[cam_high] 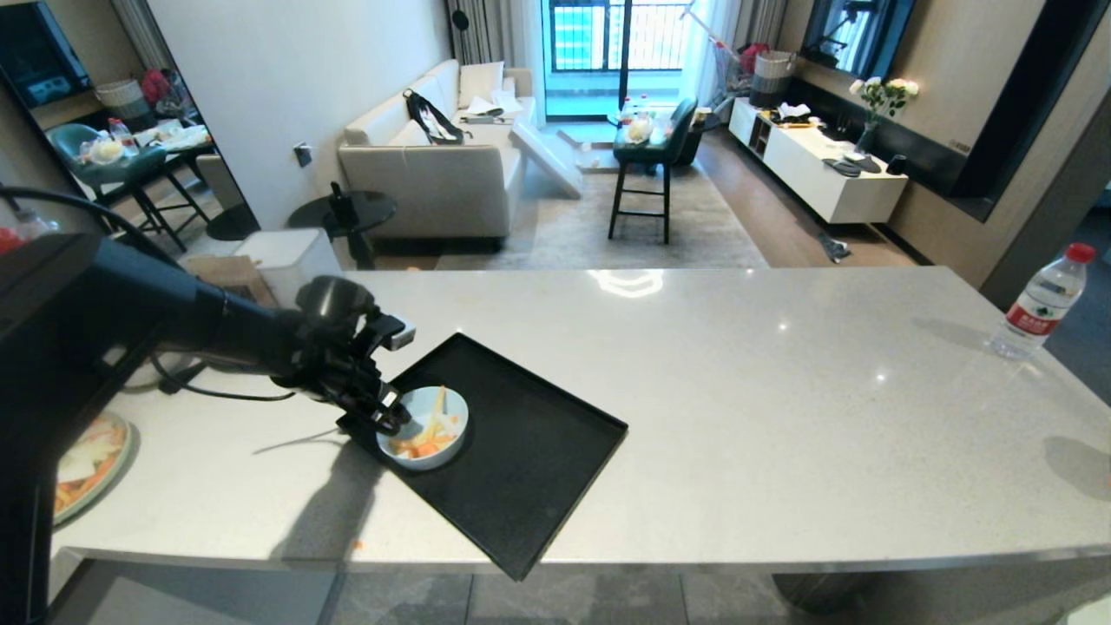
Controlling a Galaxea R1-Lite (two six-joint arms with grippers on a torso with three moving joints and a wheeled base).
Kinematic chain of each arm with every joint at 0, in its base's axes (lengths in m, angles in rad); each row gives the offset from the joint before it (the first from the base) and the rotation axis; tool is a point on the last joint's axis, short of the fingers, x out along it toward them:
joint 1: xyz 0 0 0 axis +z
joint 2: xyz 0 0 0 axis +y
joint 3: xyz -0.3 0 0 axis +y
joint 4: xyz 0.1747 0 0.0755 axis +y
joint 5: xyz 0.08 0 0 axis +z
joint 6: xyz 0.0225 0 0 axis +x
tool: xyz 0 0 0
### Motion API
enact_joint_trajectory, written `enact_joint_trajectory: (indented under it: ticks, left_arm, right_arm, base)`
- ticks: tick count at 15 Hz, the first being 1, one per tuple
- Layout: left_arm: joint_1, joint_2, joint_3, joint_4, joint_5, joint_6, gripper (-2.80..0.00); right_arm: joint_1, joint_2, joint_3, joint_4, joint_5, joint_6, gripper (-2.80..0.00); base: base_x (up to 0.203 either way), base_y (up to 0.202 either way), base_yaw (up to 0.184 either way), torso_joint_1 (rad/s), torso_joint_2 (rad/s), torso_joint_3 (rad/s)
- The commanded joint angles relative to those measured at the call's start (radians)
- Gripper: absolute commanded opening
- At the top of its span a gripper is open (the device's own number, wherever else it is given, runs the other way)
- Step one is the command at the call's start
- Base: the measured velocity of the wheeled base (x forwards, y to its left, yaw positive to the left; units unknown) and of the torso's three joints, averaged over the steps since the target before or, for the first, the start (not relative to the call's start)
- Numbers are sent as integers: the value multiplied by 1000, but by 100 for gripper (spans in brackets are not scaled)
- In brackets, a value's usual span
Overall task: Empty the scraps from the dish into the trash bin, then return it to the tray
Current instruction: Pick up the bowl with leftover food
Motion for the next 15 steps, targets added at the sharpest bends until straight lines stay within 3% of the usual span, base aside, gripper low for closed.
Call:
enact_joint_trajectory:
  ticks: [1, 10, 15]
  left_arm:
    - [0, -1, 7, 1, 1, 2, -280]
    - [-9, -41, 154, -1, -8, -1, -280]
    - [-10, -54, 157, -1, -13, -15, -280]
  right_arm:
    - [0, 0, 0, 0, -1, 0, -280]
    - [0, 0, 0, 0, -1, 0, -280]
    - [0, 0, 0, 0, 1, 0, -280]
  base:
    - [0, 0, 0, 0, 0, 0]
    - [0, 0, 0, 0, 0, 0]
    - [0, 0, 0, 0, 0, 0]
